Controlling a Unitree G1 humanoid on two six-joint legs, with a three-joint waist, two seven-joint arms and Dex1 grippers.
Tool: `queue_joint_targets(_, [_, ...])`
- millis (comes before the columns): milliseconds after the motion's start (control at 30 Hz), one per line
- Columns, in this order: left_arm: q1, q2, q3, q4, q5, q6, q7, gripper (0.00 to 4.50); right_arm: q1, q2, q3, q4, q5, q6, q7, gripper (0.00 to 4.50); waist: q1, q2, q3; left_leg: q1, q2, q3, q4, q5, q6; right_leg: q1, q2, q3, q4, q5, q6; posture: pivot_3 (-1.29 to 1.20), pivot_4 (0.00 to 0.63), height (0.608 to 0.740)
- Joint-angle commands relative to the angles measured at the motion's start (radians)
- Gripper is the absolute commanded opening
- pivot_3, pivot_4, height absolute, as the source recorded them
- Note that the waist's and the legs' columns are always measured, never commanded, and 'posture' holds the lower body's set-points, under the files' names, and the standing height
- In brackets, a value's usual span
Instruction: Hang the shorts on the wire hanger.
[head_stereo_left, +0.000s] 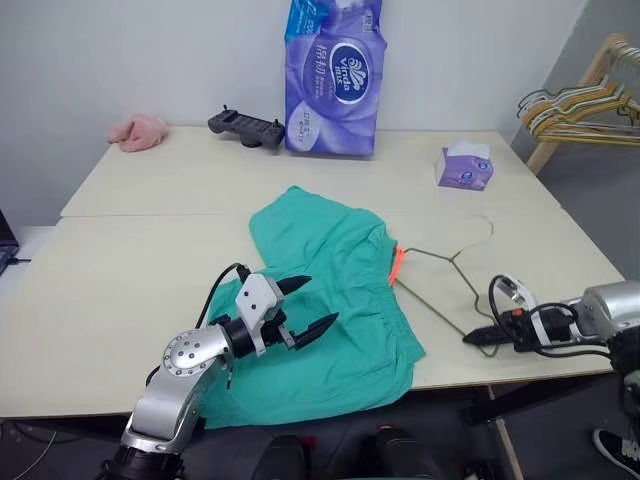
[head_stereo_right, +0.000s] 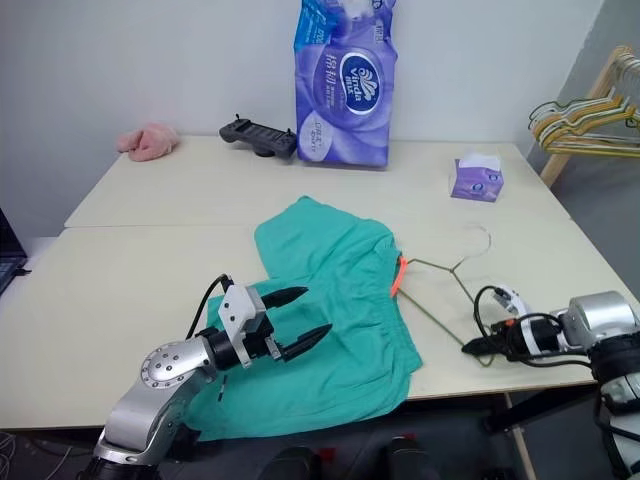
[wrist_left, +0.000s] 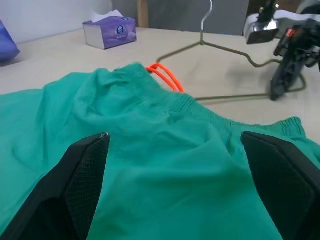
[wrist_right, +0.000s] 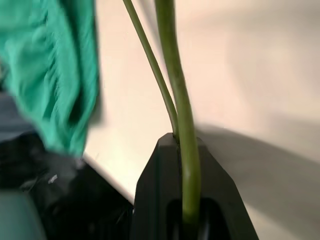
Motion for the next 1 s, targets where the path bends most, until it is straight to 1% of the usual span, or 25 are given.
queue_joint_targets(33, [-0.025,-0.006,-0.004,-0.007,0.003,-0.028,-0.006,4.46,-0.033,0.007,-0.024,0.066,-0.079,-0.030,-0.100,0.00,0.001,0.002,-0.001,0.000,0.000,0.000,0.000,0.000,0.000,0.000,0.000,0.000,0.000,0.001,0.001,0.02,0.099,0.740])
queue_joint_targets(167, [-0.047,-0.009,-0.005,0.019,0.008,-0.034,-0.013,4.46,-0.061,0.028,-0.041,0.062,-0.070,-0.011,-0.111,0.00,0.001,0.006,-0.002,-0.001,0.000,0.000,0.000,0.000,0.000,-0.002,-0.001,0.000,0.001,0.002,0.002,0.01,0.097,0.740])
queue_joint_targets(333, [-0.058,-0.010,-0.006,0.032,0.010,-0.041,-0.020,4.46,-0.046,0.054,-0.042,-0.057,-0.023,0.087,-0.103,0.00,-0.003,0.009,-0.002,-0.001,0.000,0.001,-0.001,0.000,0.000,-0.002,0.000,0.000,0.001,0.002,0.002,0.01,0.087,0.740])
queue_joint_targets(400, [-0.063,-0.010,-0.006,0.038,0.010,-0.043,-0.023,4.46,-0.042,0.063,-0.027,-0.127,0.015,0.148,-0.084,0.00,-0.003,0.010,-0.002,-0.002,0.000,0.001,-0.001,0.000,0.000,-0.003,0.000,0.000,0.002,0.002,0.002,0.01,0.086,0.740])
queue_joint_targets(500, [-0.071,-0.009,-0.002,0.043,0.012,-0.048,-0.023,4.46,-0.042,0.069,0.020,-0.182,0.027,0.163,-0.058,0.00,-0.003,0.015,-0.002,-0.002,0.001,0.000,-0.002,0.000,0.000,-0.004,0.001,-0.001,0.002,0.002,0.002,0.02,0.082,0.740])
queue_joint_targets(600, [-0.070,-0.004,0.008,0.043,0.015,-0.053,-0.018,4.46,-0.071,0.085,0.077,-0.127,-0.021,0.110,-0.052,0.00,-0.002,0.020,-0.005,-0.002,0.001,0.000,-0.002,0.000,0.000,-0.004,0.001,-0.001,0.002,0.002,0.002,0.04,0.072,0.740])
queue_joint_targets(767, [-0.046,0.000,0.017,0.024,0.016,-0.055,-0.004,4.46,-0.125,0.102,0.127,-0.027,-0.066,0.038,-0.015,0.00,-0.003,0.019,-0.008,-0.001,0.001,0.001,-0.002,0.000,0.000,-0.004,0.002,0.000,0.002,0.002,0.002,0.07,0.067,0.740])
queue_joint_targets(900, [-0.034,-0.003,0.017,0.014,0.018,-0.056,0.005,4.46,-0.182,0.138,0.179,0.080,-0.129,-0.047,0.010,0.00,-0.003,0.018,-0.010,-0.001,0.001,0.001,-0.002,0.000,0.000,-0.004,0.002,0.000,0.002,0.002,0.002,0.08,0.065,0.740])
queue_joint_targets(1000, [-0.037,-0.003,0.016,0.014,0.019,-0.057,0.010,4.46,-0.217,0.173,0.195,0.160,-0.172,-0.099,0.010,0.00,-0.001,0.016,-0.014,-0.001,0.001,0.001,-0.002,0.000,0.000,-0.003,0.002,0.000,0.002,0.002,0.002,0.08,0.064,0.740])
